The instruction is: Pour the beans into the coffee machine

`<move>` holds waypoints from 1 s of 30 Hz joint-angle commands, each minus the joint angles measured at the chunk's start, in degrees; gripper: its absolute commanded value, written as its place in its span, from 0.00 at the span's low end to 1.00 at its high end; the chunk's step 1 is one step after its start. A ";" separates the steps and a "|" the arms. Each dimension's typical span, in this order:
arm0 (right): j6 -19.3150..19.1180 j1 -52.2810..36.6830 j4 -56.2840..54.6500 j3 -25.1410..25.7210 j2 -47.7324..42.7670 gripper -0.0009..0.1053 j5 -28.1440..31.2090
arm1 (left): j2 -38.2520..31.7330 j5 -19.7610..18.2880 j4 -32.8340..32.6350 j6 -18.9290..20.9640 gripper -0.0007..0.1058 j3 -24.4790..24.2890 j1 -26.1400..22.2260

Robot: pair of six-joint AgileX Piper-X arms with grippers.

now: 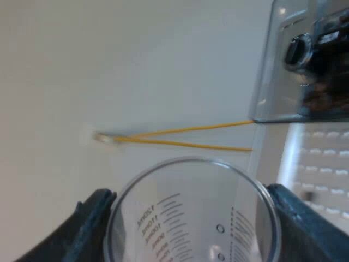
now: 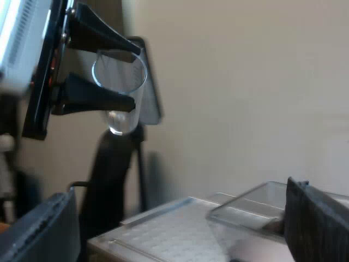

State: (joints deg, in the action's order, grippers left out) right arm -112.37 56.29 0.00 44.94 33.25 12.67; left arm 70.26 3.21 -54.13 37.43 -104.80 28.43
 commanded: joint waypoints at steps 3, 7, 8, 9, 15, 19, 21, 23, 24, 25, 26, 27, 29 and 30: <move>1.62 0.00 -5.54 0.22 0.58 0.74 -7.57 | -5.63 -9.44 -4.32 34.09 0.01 1.39 -11.84; 3.17 0.00 -6.75 0.22 2.72 0.74 -10.86 | -10.22 -15.34 -2.01 39.08 0.01 6.64 -20.44; 3.17 0.00 -6.67 0.22 3.21 0.74 -11.45 | -12.19 -17.95 -0.38 40.63 0.01 9.59 -23.24; 3.16 0.00 -6.67 0.22 3.65 0.74 -11.92 | -12.81 -18.64 -0.11 40.83 0.01 10.63 -24.09; 3.30 1.85 -6.68 0.22 8.97 0.74 -15.07 | -22.14 -21.51 9.35 47.79 0.01 28.75 -32.94; 3.30 6.05 -6.68 0.07 13.76 0.74 -15.11 | -25.39 -24.63 13.96 51.62 0.01 38.74 -37.04; 3.30 7.87 -6.68 -0.37 16.91 0.74 -15.00 | -26.87 -24.96 15.92 53.17 0.01 44.12 -39.37; 3.30 8.68 -6.68 -0.73 19.28 0.74 -14.74 | -27.56 -26.01 18.02 54.16 0.01 48.11 -40.51; 3.76 8.87 -6.68 -0.82 19.79 0.74 -14.63 | -27.91 -26.23 18.80 54.13 0.01 49.36 -40.89; 4.97 9.20 -6.01 -1.19 21.36 0.74 -14.63 | -28.33 -26.23 20.15 54.14 0.01 51.31 -41.15; 5.90 9.34 -4.71 -1.88 22.68 0.74 -14.64 | -28.55 -26.07 21.86 54.00 0.01 53.59 -41.34; 6.20 9.34 -3.73 -2.14 23.41 0.74 -14.64 | -28.64 -25.97 22.74 53.90 0.01 55.08 -41.55; 7.98 9.32 1.36 -4.10 26.13 0.74 -14.64 | -28.66 -26.02 26.46 53.79 0.01 58.86 -41.78; 8.22 9.32 2.60 -4.65 26.80 0.74 -14.45 | -28.66 -26.02 27.13 53.79 0.01 59.18 -41.78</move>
State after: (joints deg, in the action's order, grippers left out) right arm -105.48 65.53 -3.58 41.94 57.76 -1.84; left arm 42.19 -22.36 -29.65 90.88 -45.94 -13.33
